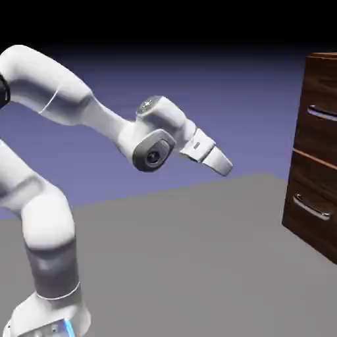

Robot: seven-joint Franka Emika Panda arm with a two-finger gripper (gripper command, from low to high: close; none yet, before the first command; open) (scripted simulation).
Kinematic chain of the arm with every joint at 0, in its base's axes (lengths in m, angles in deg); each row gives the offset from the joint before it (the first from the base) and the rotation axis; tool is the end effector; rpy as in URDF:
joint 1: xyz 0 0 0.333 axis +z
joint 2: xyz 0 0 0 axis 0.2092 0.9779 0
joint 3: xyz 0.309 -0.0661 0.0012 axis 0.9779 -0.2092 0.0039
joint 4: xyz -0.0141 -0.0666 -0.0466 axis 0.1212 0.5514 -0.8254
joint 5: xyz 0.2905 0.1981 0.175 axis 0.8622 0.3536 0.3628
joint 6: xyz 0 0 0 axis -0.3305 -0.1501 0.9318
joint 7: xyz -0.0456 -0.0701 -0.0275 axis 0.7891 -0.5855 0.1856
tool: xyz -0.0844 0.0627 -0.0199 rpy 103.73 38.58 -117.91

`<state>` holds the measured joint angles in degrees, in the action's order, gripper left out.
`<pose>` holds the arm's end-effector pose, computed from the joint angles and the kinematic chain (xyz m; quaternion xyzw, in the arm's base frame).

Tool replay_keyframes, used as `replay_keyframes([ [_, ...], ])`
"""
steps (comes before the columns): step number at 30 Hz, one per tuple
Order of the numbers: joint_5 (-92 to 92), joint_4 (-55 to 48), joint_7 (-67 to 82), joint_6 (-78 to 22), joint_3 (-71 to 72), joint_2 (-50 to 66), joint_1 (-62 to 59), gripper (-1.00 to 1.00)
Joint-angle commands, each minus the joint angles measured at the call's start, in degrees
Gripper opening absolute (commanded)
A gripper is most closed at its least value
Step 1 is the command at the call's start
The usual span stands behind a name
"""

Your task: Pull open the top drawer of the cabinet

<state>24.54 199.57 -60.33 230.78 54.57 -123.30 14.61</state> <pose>0.3903 0.0130 0.4717 -0.8724 0.2821 -0.3757 0.1349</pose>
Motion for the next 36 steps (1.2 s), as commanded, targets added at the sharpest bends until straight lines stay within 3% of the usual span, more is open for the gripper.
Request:
replay_keyframes([
  [1,-1.94,-0.86,2.50,-0.41,-0.88,-0.71,1.53,0.00],
  [36,-69.79,-30.88,89.71,-14.88,-31.80,-25.70,55.12,0.00],
])
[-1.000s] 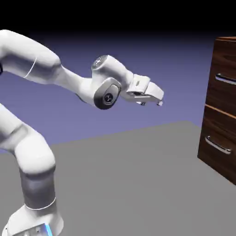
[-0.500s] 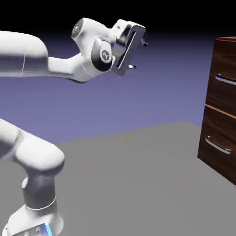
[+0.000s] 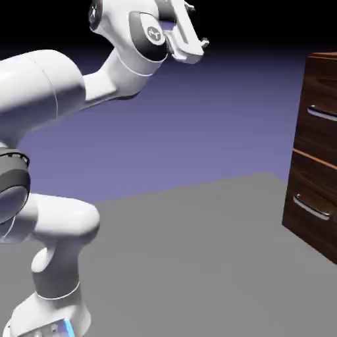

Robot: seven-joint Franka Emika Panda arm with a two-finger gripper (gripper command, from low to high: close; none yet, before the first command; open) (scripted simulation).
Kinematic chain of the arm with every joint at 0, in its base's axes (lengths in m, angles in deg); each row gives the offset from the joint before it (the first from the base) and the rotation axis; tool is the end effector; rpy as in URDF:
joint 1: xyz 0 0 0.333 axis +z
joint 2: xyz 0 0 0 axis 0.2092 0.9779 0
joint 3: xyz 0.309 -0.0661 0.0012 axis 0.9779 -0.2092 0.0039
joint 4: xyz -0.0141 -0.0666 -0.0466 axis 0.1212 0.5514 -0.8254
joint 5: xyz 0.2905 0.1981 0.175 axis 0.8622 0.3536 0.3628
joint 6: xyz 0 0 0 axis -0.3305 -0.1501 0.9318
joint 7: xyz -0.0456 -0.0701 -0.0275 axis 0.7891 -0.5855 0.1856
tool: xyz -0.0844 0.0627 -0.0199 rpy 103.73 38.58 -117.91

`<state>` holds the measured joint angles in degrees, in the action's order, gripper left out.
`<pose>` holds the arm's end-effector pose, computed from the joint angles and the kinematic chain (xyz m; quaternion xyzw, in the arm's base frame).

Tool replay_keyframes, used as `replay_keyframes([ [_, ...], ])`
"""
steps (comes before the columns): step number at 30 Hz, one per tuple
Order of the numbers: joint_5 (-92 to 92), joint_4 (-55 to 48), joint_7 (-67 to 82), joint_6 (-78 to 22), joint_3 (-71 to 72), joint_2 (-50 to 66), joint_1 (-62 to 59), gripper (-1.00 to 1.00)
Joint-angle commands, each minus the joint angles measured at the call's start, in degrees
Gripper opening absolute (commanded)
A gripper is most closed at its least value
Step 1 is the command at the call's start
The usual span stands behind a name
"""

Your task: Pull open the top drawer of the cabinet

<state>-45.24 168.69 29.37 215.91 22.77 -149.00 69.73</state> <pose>0.3210 0.0204 0.7773 0.4145 0.5882 0.5518 0.4215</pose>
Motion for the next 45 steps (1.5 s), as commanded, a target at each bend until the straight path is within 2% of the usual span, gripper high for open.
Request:
replay_keyframes([
  [1,-1.94,-0.86,2.50,-0.41,-0.88,-0.71,1.53,0.00],
  [45,-87.23,-38.59,112.12,-18.59,-39.74,-32.12,68.89,0.00],
])
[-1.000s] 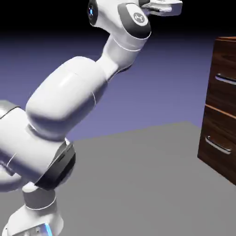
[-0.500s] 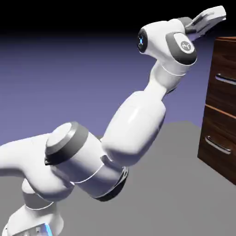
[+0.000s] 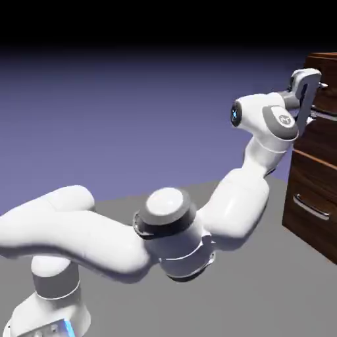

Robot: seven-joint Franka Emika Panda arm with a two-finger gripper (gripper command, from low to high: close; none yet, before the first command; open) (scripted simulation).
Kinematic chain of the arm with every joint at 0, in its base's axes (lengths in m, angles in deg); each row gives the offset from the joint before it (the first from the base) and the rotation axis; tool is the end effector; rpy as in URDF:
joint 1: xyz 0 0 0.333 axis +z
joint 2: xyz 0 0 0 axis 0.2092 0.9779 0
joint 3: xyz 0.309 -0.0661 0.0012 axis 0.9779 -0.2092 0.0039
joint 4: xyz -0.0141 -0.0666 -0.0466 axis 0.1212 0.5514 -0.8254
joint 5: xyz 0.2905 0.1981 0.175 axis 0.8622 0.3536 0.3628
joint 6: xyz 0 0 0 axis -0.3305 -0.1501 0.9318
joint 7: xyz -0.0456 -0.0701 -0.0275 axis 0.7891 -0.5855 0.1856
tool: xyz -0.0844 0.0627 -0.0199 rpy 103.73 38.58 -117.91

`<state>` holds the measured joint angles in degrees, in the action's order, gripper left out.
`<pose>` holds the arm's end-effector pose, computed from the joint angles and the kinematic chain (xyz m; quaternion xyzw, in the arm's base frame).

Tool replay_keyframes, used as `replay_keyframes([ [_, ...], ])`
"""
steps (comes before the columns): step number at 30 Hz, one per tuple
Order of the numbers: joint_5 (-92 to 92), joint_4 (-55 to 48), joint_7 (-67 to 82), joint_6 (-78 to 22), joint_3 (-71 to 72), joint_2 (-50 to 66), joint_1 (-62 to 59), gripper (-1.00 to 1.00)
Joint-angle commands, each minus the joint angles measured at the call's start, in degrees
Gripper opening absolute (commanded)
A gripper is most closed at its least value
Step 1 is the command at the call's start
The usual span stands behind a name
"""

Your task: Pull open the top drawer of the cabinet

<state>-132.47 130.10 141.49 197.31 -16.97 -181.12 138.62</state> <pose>0.7022 0.0236 0.5045 -0.2691 0.6536 -0.2684 0.6545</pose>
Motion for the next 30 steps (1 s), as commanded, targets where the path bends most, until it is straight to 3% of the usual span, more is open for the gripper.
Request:
replay_keyframes([
  [1,-0.17,-0.08,0.22,-0.04,-0.08,-0.06,0.14,0.00],
  [10,0.89,-16.59,3.64,6.65,-0.18,1.09,9.76,0.00],
  [11,0.89,-16.59,3.64,6.65,-0.18,1.09,9.76,-1.00],
  [30,-0.88,20.78,1.35,-9.55,2.76,-6.11,-10.71,-1.00],
])
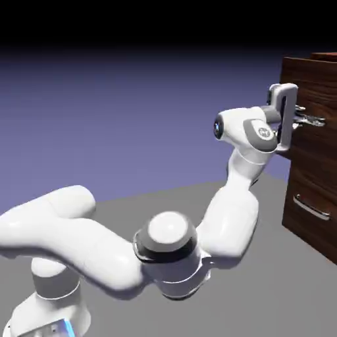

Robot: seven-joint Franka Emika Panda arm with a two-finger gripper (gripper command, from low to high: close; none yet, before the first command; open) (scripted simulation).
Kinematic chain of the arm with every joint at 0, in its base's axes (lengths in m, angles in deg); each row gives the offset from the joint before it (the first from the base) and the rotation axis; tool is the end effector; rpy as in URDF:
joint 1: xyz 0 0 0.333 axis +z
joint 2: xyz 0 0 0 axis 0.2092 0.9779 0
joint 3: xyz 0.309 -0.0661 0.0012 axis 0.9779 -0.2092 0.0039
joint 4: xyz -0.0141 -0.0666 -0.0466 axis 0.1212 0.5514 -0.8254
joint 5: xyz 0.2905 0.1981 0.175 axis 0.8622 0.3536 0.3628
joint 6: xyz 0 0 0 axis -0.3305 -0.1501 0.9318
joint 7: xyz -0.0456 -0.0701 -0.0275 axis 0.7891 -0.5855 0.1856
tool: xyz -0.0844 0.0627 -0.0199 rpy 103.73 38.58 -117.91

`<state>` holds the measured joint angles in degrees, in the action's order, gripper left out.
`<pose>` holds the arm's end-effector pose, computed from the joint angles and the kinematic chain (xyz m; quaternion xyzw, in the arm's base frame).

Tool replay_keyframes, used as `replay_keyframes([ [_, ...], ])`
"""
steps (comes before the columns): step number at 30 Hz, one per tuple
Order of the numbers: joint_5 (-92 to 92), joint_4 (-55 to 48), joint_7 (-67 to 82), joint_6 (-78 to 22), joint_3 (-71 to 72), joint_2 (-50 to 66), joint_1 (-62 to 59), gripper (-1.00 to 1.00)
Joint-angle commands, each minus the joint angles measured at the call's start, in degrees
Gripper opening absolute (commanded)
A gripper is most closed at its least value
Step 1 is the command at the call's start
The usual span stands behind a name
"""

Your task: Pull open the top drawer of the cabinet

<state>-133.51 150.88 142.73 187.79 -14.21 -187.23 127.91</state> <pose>0.6229 0.0246 0.5033 -0.2705 0.6525 -0.2708 0.6541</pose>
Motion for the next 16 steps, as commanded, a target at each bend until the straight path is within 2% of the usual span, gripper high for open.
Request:
replay_keyframes([
  [1,0.31,2.07,-0.12,-0.84,0.04,-0.23,-1.27,-1.00],
  [13,3.50,24.93,-2.14,-9.16,1.49,-2.87,-15.96,-1.00],
  [14,3.50,24.93,-2.14,-9.16,1.49,-2.87,-15.96,1.00],
  [16,4.10,27.00,-2.39,-9.73,1.79,-3.03,-17.50,1.00],
])
